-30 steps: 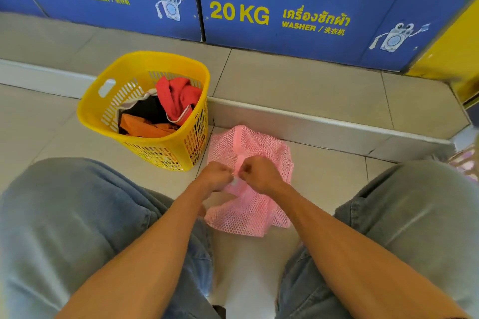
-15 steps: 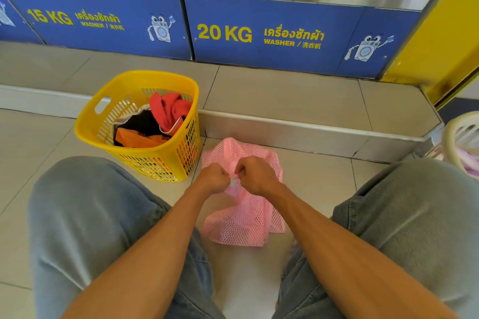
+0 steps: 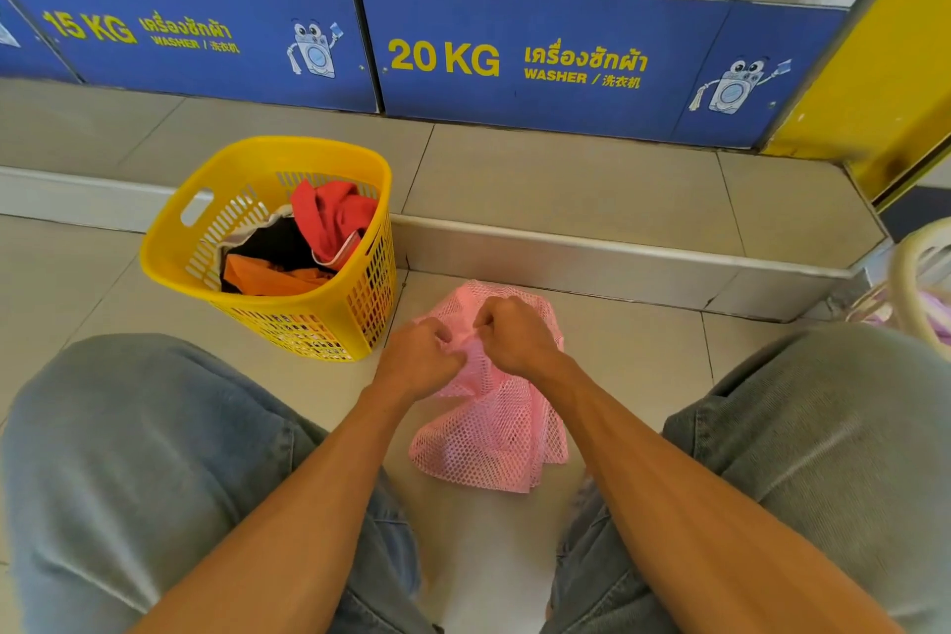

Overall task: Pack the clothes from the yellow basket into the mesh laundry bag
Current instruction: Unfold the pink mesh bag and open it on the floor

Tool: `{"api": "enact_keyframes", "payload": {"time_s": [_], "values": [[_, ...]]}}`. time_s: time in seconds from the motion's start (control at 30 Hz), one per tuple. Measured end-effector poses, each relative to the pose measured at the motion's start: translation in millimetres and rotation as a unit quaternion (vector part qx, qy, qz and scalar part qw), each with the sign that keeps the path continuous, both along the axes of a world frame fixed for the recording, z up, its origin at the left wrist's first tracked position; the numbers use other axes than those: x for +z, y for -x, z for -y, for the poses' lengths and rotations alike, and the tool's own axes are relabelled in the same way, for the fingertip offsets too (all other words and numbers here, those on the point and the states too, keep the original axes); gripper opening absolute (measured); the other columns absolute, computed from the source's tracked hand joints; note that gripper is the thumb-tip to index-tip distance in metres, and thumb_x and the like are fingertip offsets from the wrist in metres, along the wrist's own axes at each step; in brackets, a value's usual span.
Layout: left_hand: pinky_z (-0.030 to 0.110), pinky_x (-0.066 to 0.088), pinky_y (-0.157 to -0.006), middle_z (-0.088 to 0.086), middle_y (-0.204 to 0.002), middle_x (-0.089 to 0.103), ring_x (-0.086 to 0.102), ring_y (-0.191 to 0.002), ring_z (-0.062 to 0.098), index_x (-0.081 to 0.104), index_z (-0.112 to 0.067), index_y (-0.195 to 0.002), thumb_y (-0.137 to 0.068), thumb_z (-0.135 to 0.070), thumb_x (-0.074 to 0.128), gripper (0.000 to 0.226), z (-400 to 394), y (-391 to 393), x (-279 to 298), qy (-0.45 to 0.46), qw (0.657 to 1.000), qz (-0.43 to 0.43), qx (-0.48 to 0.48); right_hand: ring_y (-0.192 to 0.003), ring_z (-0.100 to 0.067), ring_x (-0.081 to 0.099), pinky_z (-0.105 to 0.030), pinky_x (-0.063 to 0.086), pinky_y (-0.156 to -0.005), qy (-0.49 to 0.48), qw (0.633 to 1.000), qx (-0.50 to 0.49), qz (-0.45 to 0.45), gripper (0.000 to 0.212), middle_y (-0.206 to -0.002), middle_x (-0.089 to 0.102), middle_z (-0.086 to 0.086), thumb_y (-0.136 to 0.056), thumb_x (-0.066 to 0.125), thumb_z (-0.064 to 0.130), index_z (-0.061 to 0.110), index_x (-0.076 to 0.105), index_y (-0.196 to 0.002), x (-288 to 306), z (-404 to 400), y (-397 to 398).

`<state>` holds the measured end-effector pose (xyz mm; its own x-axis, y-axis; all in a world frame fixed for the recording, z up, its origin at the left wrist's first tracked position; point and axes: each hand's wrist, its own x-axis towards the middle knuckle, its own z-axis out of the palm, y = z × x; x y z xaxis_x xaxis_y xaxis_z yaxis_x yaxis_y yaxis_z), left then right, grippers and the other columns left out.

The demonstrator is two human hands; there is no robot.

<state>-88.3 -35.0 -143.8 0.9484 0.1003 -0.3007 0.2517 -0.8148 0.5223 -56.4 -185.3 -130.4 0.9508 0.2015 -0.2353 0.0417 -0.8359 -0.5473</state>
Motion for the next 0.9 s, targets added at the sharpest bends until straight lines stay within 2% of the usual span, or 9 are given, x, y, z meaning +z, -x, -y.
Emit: {"api": "enact_keyframes", "payload": {"time_s": [0.2, 0.33, 0.4, 0.47, 0.53, 0.67, 0.73, 0.8, 0.9], "values": [[0.037, 0.057, -0.071, -0.001, -0.08, 0.072, 0.066, -0.076, 0.022, 0.073, -0.015, -0.083, -0.089, -0.037, 0.069, 0.023, -1.2, 4.3, 0.5, -0.032, 0.998, 0.046, -0.004, -0.1, -0.025, 0.068, -0.042, 0.058, -0.09, -0.024, 0.998, 0.041, -0.032, 0.017, -0.11, 0.075, -0.006, -0.098, 0.059, 0.004, 0.01, 0.074, -0.101, 7.5, -16.4, -4.4], [0.034, 0.051, -0.063, 0.003, -0.067, 0.065, 0.066, -0.073, 0.025, 0.064, -0.013, -0.064, -0.082, -0.03, 0.073, 0.026, -5.3, 3.2, 5.8, -0.083, 0.993, -0.061, -0.054, -0.103, -0.028, 0.069, -0.044, 0.058, -0.09, 0.0, 1.0, 0.011, -0.019, 0.02, -0.11, 0.075, -0.005, -0.096, 0.054, 0.005, 0.017, 0.07, -0.095, 8.5, -14.0, -11.7], [0.033, 0.05, -0.068, 0.001, -0.077, 0.065, 0.066, -0.085, 0.025, 0.066, -0.018, -0.077, -0.08, -0.025, 0.07, 0.009, -9.0, 8.5, 6.0, -0.118, 0.983, -0.122, -0.071, -0.104, -0.029, 0.068, -0.041, 0.057, -0.09, -0.007, 0.999, -0.032, -0.017, 0.024, -0.111, 0.075, -0.005, -0.098, 0.051, 0.007, 0.016, 0.073, -0.102, 14.0, -7.4, -16.0], [0.038, 0.053, -0.086, 0.004, -0.109, 0.068, 0.065, -0.107, 0.028, 0.064, -0.019, -0.114, -0.083, -0.021, 0.067, 0.032, -15.4, 17.6, -2.9, -0.156, 0.971, -0.174, -0.058, -0.103, -0.031, 0.069, -0.04, 0.056, -0.089, -0.019, 0.997, -0.07, -0.016, 0.027, -0.112, 0.076, -0.008, -0.099, 0.049, 0.008, 0.013, 0.075, -0.104, 19.9, -0.8, -20.0], [0.04, 0.052, -0.092, 0.006, -0.121, 0.064, 0.063, -0.113, 0.029, 0.056, -0.016, -0.127, -0.084, -0.018, 0.064, 0.043, -19.9, 23.1, -9.3, -0.172, 0.965, -0.196, -0.037, -0.103, -0.034, 0.069, -0.042, 0.057, -0.089, -0.024, 0.996, -0.085, -0.009, 0.027, -0.111, 0.077, -0.011, -0.1, 0.048, 0.01, 0.011, 0.076, -0.103, 22.8, 0.6, -22.0], [0.04, 0.055, -0.088, 0.003, -0.117, 0.062, 0.061, -0.105, 0.026, 0.056, -0.018, -0.123, -0.077, -0.033, 0.071, 0.051, -8.8, 11.1, -4.5, -0.078, 0.994, -0.076, -0.013, -0.095, -0.03, 0.071, -0.045, 0.059, -0.088, -0.058, 0.997, -0.055, -0.015, 0.022, -0.104, 0.078, -0.009, -0.099, 0.053, 0.007, 0.013, 0.074, -0.097, 20.5, -7.3, -20.5], [0.035, 0.056, -0.077, -0.002, -0.105, 0.065, 0.063, -0.093, 0.02, 0.06, -0.02, -0.115, -0.081, -0.045, 0.07, 0.043, 2.2, 3.0, 5.7, -0.003, 1.0, 0.018, 0.011, -0.093, -0.027, 0.071, -0.045, 0.06, -0.088, -0.069, 0.997, -0.03, -0.027, 0.018, -0.101, 0.077, -0.008, -0.097, 0.057, 0.006, 0.012, 0.073, -0.098, 19.1, -11.3, -19.7], [0.031, 0.051, -0.064, -0.004, -0.088, 0.069, 0.066, -0.083, 0.021, 0.065, -0.021, -0.102, -0.09, -0.05, 0.061, 0.032, 7.4, -4.4, 12.0, 0.005, 0.996, 0.079, 0.03, -0.094, -0.025, 0.07, -0.043, 0.059, -0.09, -0.079, 0.996, -0.016, -0.034, 0.015, -0.102, 0.077, -0.008, -0.097, 0.061, 0.007, 0.012, 0.075, -0.1, 20.0, -13.7, -18.5], [0.032, 0.051, -0.064, -0.002, -0.077, 0.071, 0.068, -0.079, 0.024, 0.07, -0.023, -0.087, -0.09, -0.047, 0.065, 0.025, 4.0, -10.8, 13.2, -0.017, 0.997, 0.066, 0.029, -0.095, -0.025, 0.07, -0.041, 0.059, -0.089, -0.068, 0.997, -0.018, -0.025, 0.016, -0.101, 0.076, -0.006, -0.098, 0.06, 0.009, 0.014, 0.074, -0.102, 25.0, -10.7, -18.2]]}}
